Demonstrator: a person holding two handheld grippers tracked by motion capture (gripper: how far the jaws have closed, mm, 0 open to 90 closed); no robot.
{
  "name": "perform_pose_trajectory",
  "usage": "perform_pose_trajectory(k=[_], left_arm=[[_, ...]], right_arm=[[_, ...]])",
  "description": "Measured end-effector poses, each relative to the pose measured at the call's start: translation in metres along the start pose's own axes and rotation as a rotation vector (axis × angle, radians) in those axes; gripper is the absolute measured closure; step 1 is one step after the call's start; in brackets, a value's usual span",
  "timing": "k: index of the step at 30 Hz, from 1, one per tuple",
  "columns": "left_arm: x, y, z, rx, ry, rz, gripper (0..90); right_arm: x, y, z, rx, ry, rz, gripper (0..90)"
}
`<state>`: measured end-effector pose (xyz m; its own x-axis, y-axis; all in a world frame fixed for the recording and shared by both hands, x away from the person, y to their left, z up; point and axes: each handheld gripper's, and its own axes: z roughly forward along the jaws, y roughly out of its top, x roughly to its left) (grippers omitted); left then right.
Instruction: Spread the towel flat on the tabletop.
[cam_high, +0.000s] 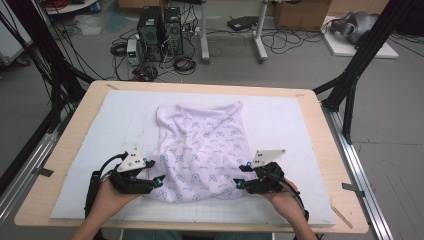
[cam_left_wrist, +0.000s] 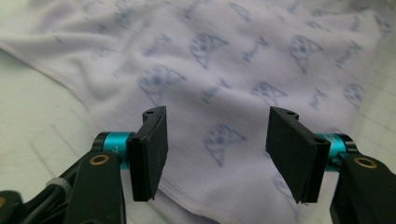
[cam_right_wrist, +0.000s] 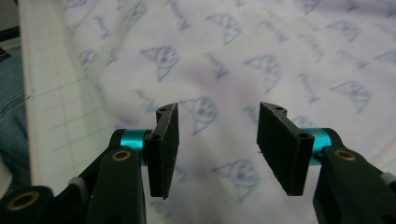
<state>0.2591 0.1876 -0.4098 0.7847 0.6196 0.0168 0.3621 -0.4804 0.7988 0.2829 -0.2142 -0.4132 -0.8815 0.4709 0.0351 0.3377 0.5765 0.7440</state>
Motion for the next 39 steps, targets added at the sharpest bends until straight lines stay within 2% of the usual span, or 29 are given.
perform_pose_trajectory(k=[2,3,4,7,8,10,11,13,16,18,21,24,26,27,29,30,32,34,36,38,39], left_arm=[[-0.005,-0.006,0.001,0.014,-0.013,0.025,39.9],[-0.007,-0.009,0.003,0.029,-0.034,0.031,41.2],[-0.008,-0.012,0.005,0.048,-0.059,0.038,44.5],[-0.013,-0.02,0.012,0.105,-0.09,0.079,51.4],[-0.016,-0.023,0.014,0.119,-0.085,0.103,55.3],[-0.017,-0.026,0.014,0.103,-0.106,0.113,62.7],[-0.018,-0.025,0.014,0.105,-0.11,0.12,70.9],[-0.018,-0.023,0.015,0.106,-0.108,0.129,83.9],[-0.015,-0.017,0.015,0.1,-0.111,0.107,86.7],[-0.009,-0.008,0.012,0.075,-0.114,0.078,87.0],[0.004,0.013,0.004,0.015,-0.076,0.063,87.2],[0.022,0.033,0.003,-0.039,-0.038,0.032,87.3],[0.035,0.042,0.011,-0.034,-0.002,0.012,87.4],[0.042,0.045,0.016,-0.03,0.02,0.0,87.4],[0.058,0.048,0.029,-0.02,0.045,-0.046,87.4],[0.064,0.048,0.036,-0.019,0.056,-0.072,87.4],[0.074,0.047,0.051,0.013,0.087,-0.087,87.4],[0.081,0.046,0.065,0.034,0.097,-0.098,87.4],[0.086,0.046,0.072,0.04,0.089,-0.115,87.0],[0.088,0.046,0.071,0.04,0.082,-0.122,84.8],[0.088,0.047,0.068,0.032,0.082,-0.131,80.9]], right_arm=[[0.007,-0.006,0.004,0.014,0.019,-0.017,48.6],[0.011,-0.008,0.006,0.025,0.018,-0.029,48.7],[0.015,-0.011,0.008,0.039,0.024,-0.031,48.8],[0.02,-0.017,0.016,0.059,0.051,-0.028,52.4],[0.021,-0.018,0.018,0.068,0.052,-0.037,55.9],[0.022,-0.02,0.02,0.058,0.054,-0.041,64.9],[0.021,-0.02,0.02,0.06,0.057,-0.04,74.3],[0.018,-0.017,0.02,0.073,0.07,-0.032,82.3],[0.017,-0.008,0.017,0.075,0.067,-0.058,84.9],[0.013,0.0,0.009,0.044,0.058,-0.058,85.0],[0.002,0.015,-0.006,0.004,0.017,-0.055,85.0],[-0.013,0.031,-0.013,-0.008,-0.034,-0.061,85.0],[-0.028,0.039,-0.008,0.013,-0.065,-0.049,85.1],[-0.037,0.041,-0.005,0.018,-0.079,-0.027,85.1],[-0.059,0.043,0.005,0.009,-0.077,0.031,85.2],[-0.066,0.042,0.009,0.014,-0.078,0.042,85.2],[-0.081,0.037,0.023,0.031,-0.076,0.086,85.3],[-0.091,0.034,0.035,0.046,-0.08,0.121,85.4],[-0.095,0.032,0.045,0.068,-0.081,0.134,85.4],[-0.096,0.031,0.049,0.08,-0.081,0.137,83.6],[-0.096,0.032,0.048,0.074,-0.087,0.131,79.5]])
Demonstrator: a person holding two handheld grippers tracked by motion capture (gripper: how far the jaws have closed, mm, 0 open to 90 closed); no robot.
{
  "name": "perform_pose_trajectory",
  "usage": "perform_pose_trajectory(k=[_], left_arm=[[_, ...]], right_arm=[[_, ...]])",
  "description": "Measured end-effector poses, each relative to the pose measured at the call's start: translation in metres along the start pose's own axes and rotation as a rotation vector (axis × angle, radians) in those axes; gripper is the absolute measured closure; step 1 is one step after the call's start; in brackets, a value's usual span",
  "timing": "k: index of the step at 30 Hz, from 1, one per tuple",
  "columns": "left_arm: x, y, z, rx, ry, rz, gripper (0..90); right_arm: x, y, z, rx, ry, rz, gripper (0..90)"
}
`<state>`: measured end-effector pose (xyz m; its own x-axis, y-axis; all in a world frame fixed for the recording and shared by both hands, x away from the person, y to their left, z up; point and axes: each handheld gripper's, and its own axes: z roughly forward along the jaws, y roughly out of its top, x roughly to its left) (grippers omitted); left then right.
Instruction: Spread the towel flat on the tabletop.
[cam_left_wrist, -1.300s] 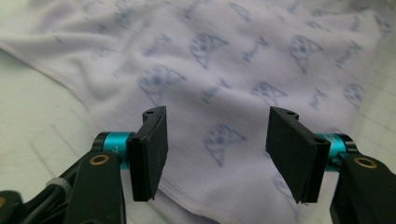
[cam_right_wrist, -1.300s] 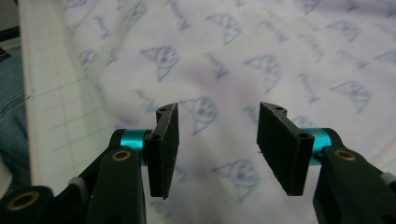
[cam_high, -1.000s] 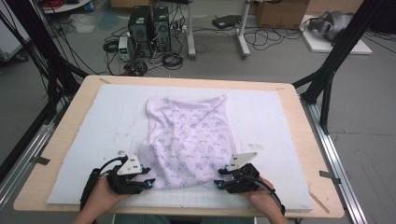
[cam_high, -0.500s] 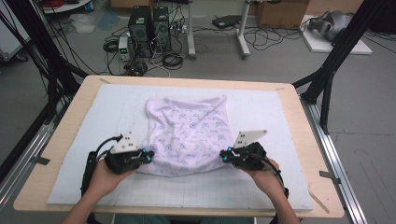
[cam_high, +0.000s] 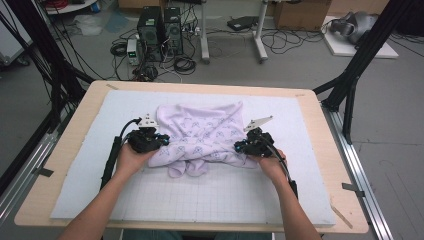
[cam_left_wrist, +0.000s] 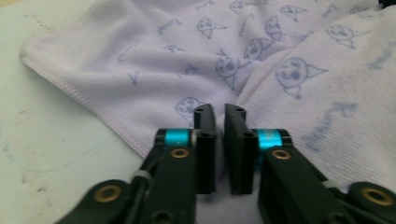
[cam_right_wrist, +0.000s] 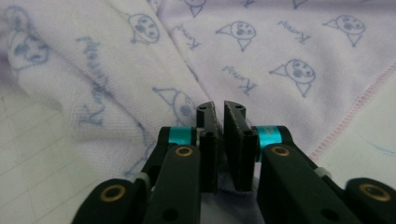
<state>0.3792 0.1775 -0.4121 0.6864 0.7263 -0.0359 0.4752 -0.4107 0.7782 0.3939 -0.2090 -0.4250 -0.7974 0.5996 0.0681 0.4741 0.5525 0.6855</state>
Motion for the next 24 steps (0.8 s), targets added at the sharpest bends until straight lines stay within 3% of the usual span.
perform_pose_trajectory(k=[2,8,11,13,18,24], left_arm=[[0.001,0.0,-0.01,-0.028,-0.003,-0.009,78.5],[-0.01,0.002,-0.052,-0.106,-0.001,0.021,67.2],[-0.022,-0.004,-0.065,-0.101,-0.016,0.059,60.4],[-0.032,-0.009,-0.068,-0.071,-0.011,0.094,52.3],[-0.048,-0.024,-0.063,-0.056,-0.056,0.121,47.4],[-0.049,-0.037,-0.033,0.037,-0.079,0.13,49.7]], right_arm=[[0.001,0.0,-0.009,-0.033,-0.017,0.001,70.2],[0.016,0.0,-0.052,-0.15,-0.025,-0.046,68.5],[0.035,-0.003,-0.066,-0.166,-0.017,-0.099,68.0],[0.048,-0.007,-0.07,-0.18,0.0,-0.124,67.1],[0.07,-0.019,-0.055,-0.123,0.024,-0.173,64.2],[0.077,-0.02,-0.019,-0.022,0.005,-0.188,62.1]])
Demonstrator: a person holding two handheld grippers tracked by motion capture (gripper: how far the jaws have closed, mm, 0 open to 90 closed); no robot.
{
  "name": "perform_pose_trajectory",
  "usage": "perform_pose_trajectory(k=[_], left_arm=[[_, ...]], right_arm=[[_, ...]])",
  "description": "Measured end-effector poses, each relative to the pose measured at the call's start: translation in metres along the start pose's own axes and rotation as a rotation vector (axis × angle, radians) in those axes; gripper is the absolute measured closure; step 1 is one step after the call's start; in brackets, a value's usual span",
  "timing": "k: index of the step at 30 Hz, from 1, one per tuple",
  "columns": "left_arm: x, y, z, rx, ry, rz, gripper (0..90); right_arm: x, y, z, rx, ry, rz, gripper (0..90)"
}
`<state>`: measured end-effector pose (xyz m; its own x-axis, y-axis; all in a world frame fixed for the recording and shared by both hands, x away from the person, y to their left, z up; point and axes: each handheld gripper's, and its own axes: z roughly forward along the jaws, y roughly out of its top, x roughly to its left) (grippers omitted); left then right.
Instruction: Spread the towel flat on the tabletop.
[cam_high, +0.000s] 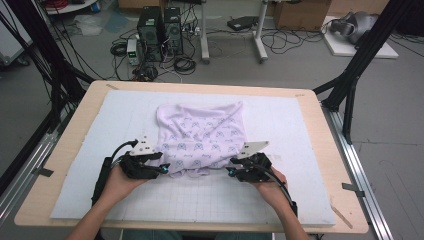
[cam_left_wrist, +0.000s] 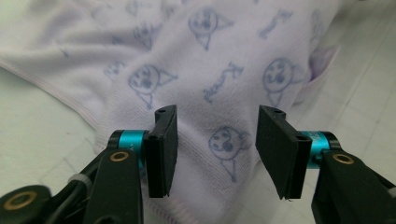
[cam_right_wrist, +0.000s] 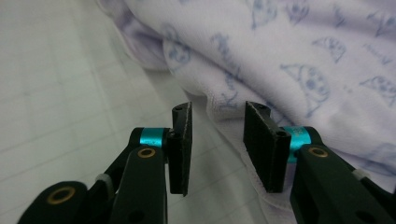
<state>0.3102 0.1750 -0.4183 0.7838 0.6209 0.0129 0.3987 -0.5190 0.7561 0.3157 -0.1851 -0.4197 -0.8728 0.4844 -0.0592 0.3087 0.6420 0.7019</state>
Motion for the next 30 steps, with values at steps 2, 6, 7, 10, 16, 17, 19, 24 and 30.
perform_pose_trajectory(k=[2,6,7,10,16,17,19,24,30], left_arm=[[0.001,-0.004,0.007,0.005,0.008,0.004,58.9],[0.0,-0.005,0.008,-0.001,0.024,0.016,76.9],[-0.002,-0.004,0.006,-0.003,0.03,0.026,81.1],[-0.003,-0.002,-0.005,-0.037,0.04,0.028,84.3],[-0.007,0.014,-0.041,-0.132,0.071,0.054,85.3],[-0.008,0.019,-0.047,-0.145,0.071,0.06,85.4],[-0.009,0.029,-0.06,-0.174,0.08,0.066,85.4],[-0.007,0.052,-0.081,-0.221,0.099,0.08,85.4],[0.021,0.059,-0.04,-0.125,0.178,0.026,85.3]], right_arm=[[-0.001,0.0,0.01,0.025,-0.013,0.004,64.2],[-0.005,0.001,0.02,0.02,-0.052,0.02,80.8],[-0.006,0.001,0.02,0.013,-0.046,0.027,84.3],[-0.007,0.001,0.014,-0.006,-0.021,0.037,86.3],[0.003,0.009,-0.021,-0.047,-0.006,-0.013,86.6],[0.004,0.012,-0.028,-0.053,-0.002,-0.019,86.7],[0.006,0.018,-0.045,-0.08,0.002,-0.036,86.7],[0.004,0.039,-0.084,-0.113,0.0,-0.081,86.6],[-0.039,0.043,-0.071,-0.048,-0.056,0.014,86.6]])
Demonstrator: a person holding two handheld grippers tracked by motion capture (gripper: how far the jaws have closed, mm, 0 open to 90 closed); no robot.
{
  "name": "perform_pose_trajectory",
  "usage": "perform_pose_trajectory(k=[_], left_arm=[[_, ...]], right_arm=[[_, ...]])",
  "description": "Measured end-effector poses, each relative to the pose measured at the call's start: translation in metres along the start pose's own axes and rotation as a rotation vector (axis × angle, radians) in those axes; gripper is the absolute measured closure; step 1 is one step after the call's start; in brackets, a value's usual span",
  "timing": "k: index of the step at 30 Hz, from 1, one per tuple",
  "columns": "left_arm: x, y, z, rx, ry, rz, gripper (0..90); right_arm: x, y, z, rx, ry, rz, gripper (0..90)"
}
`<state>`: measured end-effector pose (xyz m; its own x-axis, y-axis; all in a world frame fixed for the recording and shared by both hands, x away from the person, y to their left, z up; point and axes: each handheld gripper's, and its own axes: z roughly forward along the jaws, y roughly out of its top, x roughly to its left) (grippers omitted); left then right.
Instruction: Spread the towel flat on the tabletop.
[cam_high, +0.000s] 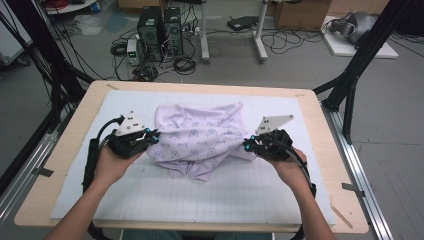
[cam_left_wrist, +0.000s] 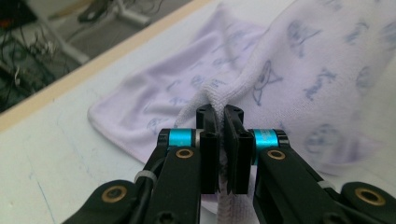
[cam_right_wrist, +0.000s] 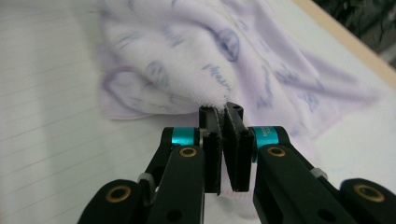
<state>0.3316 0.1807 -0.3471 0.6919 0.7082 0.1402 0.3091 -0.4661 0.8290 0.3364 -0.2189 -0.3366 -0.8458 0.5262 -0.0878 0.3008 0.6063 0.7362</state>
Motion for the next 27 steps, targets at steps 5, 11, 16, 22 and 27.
perform_pose_trajectory(k=[5,11,16,22,27], left_arm=[[0.022,-0.014,0.062,0.128,0.047,-0.046,84.7],[0.033,-0.024,0.081,0.193,0.007,-0.095,68.4],[0.038,-0.018,0.055,0.097,0.002,-0.132,58.1],[0.036,-0.012,0.024,0.023,0.01,-0.156,45.7],[0.016,-0.011,0.005,-0.006,-0.006,-0.126,29.9]], right_arm=[[-0.031,-0.004,0.041,0.064,-0.011,0.084,86.5],[-0.049,-0.016,0.072,0.107,0.017,0.16,81.4],[-0.042,-0.017,0.06,0.041,0.03,0.145,71.9],[-0.029,-0.015,0.037,-0.034,0.024,0.117,60.0],[-0.012,-0.013,0.024,-0.074,0.022,0.099,51.5]])
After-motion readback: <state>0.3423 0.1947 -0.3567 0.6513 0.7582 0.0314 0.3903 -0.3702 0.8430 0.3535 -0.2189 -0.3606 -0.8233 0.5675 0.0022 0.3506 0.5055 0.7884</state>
